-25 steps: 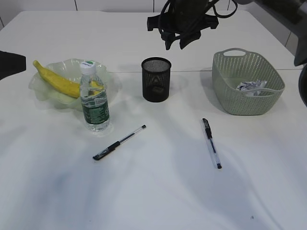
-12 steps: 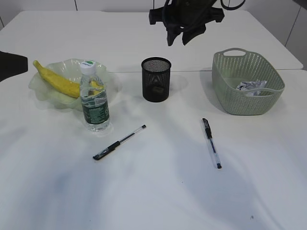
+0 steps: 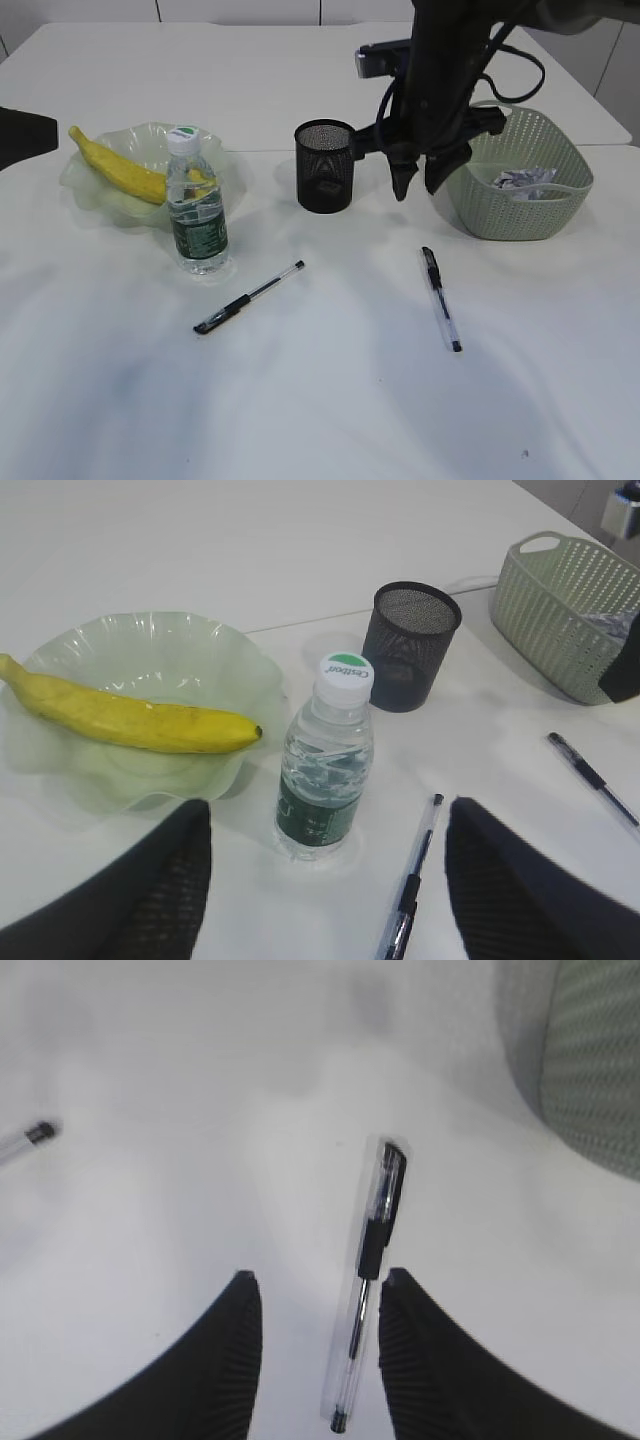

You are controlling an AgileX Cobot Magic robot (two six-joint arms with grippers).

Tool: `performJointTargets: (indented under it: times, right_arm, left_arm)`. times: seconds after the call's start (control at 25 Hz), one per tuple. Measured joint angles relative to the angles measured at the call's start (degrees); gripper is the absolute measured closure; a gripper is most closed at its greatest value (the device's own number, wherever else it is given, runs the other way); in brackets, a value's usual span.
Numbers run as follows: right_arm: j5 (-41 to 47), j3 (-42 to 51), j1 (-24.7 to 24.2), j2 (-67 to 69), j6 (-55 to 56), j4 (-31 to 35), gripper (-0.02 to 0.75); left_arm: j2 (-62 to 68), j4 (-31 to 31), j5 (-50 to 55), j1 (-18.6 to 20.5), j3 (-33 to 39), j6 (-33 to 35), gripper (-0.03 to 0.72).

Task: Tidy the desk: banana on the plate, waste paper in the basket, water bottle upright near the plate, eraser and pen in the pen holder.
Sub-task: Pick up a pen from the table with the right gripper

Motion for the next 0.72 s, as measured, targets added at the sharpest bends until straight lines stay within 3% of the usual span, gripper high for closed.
performJointTargets:
  times: [0.4,0.72]
  right_arm:
    - [-0.89,11.68,-2.08,-0.12,-0.46,-1.04,0.441]
    - [-1.26,13.78,-7.11,-0.22,-3.09,3.89,0.441]
  left_arm:
    - [0.0,0.0,0.0,0.0,0.0,0.0,0.174]
    - [0.0,0.0,0.0,0.0,0.0,0.0,0.174]
